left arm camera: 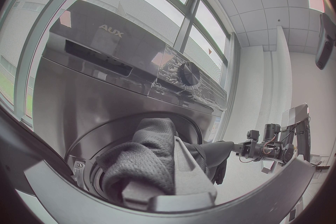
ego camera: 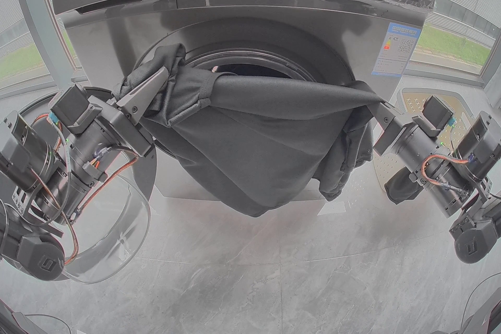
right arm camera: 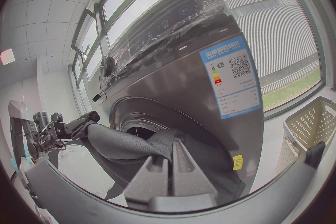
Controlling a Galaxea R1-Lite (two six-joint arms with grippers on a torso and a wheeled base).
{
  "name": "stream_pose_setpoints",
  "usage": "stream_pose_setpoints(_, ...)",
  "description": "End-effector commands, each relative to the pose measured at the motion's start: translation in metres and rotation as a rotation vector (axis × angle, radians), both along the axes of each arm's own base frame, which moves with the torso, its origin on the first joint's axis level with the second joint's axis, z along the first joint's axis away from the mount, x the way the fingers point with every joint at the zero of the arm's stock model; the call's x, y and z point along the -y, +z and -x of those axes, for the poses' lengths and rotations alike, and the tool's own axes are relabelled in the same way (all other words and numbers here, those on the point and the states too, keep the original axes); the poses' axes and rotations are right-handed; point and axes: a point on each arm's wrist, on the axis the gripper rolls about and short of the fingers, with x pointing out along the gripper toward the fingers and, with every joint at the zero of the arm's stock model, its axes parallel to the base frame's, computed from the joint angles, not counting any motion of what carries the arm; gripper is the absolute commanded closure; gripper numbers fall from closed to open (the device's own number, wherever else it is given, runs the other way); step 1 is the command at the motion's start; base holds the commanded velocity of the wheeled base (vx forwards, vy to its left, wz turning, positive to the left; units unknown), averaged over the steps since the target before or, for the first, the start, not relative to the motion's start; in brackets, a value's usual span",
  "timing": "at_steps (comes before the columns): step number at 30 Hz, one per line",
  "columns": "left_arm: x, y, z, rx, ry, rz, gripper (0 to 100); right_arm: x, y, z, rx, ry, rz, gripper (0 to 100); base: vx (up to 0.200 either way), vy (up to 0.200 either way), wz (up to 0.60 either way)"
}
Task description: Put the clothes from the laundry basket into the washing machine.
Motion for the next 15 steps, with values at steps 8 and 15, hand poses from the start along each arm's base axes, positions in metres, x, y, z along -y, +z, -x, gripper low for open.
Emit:
stream_pose_setpoints(8,0.0010,0.0097,0.0004,0.033,0.011,0.028,100,-0.0066,0.0056,0.0083,0.017,0.036,-0.011,100,0.000,0.000,0.00)
stream_pose_setpoints(15,-0.0005,0.0135,0.0017,0.045,0.013,0.036,100,-0.0066,0.0071,0.0082,0.023,0.036,-0.015,100,0.000,0.000,0.00)
